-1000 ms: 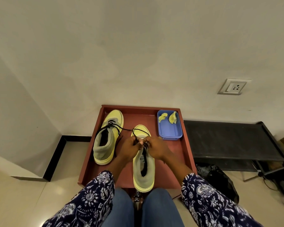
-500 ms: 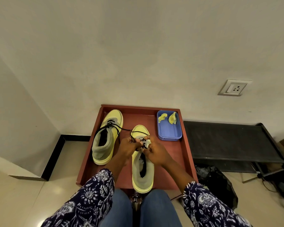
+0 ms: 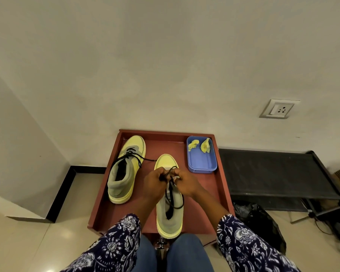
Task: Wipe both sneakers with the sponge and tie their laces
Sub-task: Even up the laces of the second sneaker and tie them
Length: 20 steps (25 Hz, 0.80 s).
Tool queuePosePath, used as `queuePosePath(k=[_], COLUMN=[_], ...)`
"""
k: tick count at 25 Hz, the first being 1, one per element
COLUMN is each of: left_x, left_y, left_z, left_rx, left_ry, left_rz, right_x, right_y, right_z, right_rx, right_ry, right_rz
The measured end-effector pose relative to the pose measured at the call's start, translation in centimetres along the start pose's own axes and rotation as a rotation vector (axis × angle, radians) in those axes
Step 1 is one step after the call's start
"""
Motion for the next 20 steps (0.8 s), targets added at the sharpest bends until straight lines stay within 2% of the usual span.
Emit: queuePosePath(k=[5, 7, 13, 17, 20], left_x=[-0.1, -0.7, -0.8, -0.8, -1.4], left_y=[0.3, 0.1, -0.3, 0.6, 0.9], left_z=[-0.3, -0.5, 0.1, 0.0, 0.1], left_rx=[0.219, 0.252, 0.144, 0.146, 0.125], left_ry=[-0.079, -0.080, 0.034, -0.028, 0.032], left_rz=[0.001, -0.014, 0.098, 0.067, 0.144], right_x=[-0.2, -0.2, -0.8, -0.9, -0.9], right_y=[-0.6, -0.9, -0.5, 0.1, 0.7], right_z=[-0.8, -1.0, -0.6, -0.5, -0.7], right_rx=[-0.060, -0.054, -0.086, 0.008, 0.084], right_ry=[-0.111, -0.133, -0.166, -0.185, -0.186], right_rz=[-0.217, -0.247, -0.314, -0.529, -0.667])
Point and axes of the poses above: each hand's wrist, its own z-axis away from the middle knuckle, its own y-axis out of the back of the hand, x = y × z, the point moved 2 cm from there along -z, towards the middle knuckle, and after that the axes turned 1 degree about z, right-handed, at the moved point
